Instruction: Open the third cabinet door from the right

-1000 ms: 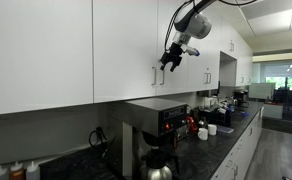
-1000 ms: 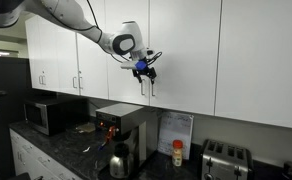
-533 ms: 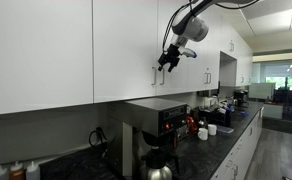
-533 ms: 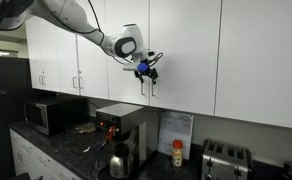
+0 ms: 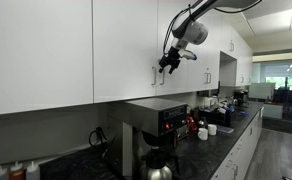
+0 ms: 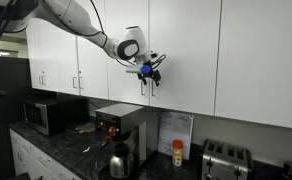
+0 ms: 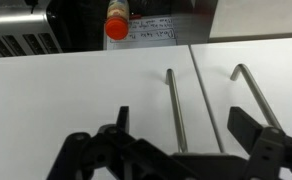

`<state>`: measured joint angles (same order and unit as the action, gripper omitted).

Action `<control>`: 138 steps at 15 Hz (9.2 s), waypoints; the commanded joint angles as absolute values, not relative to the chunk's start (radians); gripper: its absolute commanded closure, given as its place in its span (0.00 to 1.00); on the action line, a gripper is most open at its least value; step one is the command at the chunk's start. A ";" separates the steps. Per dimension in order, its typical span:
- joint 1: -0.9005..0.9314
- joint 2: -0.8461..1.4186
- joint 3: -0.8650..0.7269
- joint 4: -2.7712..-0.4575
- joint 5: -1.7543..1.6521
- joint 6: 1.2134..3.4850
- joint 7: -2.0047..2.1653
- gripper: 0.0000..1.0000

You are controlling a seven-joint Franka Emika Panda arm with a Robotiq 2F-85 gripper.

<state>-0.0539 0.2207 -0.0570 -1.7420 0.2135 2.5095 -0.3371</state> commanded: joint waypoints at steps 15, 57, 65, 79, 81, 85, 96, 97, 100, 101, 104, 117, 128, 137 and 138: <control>-0.096 0.256 -0.001 -1.725 0.225 2.572 -0.377 0.90; -0.180 -0.041 -0.135 -1.938 0.575 2.166 -1.091 0.98; -0.198 -0.054 -0.202 -1.928 0.606 2.030 -1.232 0.98; -0.280 -0.046 -0.329 -1.868 0.586 1.747 -1.496 0.98; -0.293 -0.040 -0.344 -1.858 0.587 1.723 -1.527 0.98; -0.313 -0.028 -0.359 -1.843 0.588 1.701 -1.548 0.98; -0.320 -0.016 -0.359 -1.823 0.581 1.671 -1.558 0.65; -0.322 -0.009 -0.358 -1.810 0.579 1.655 -1.537 0.62; -0.329 -0.001 -0.359 -1.748 0.590 1.567 -1.448 0.42; -0.331 -0.001 -0.360 -1.728 0.594 1.539 -1.425 0.33; -0.334 0.000 -0.364 -1.676 0.616 1.449 -1.372 0.13; -0.343 -0.001 -0.379 -1.610 0.565 1.383 -1.246 0.00; -0.336 -0.012 -0.377 -1.629 0.579 1.404 -1.253 0.00; -0.343 -0.076 -0.385 -1.693 0.508 1.487 -1.247 0.00; -0.344 -0.092 -0.387 -1.704 0.477 1.501 -1.249 0.00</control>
<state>-0.3280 -0.0283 -0.3895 -1.6442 0.5390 1.4534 -1.2528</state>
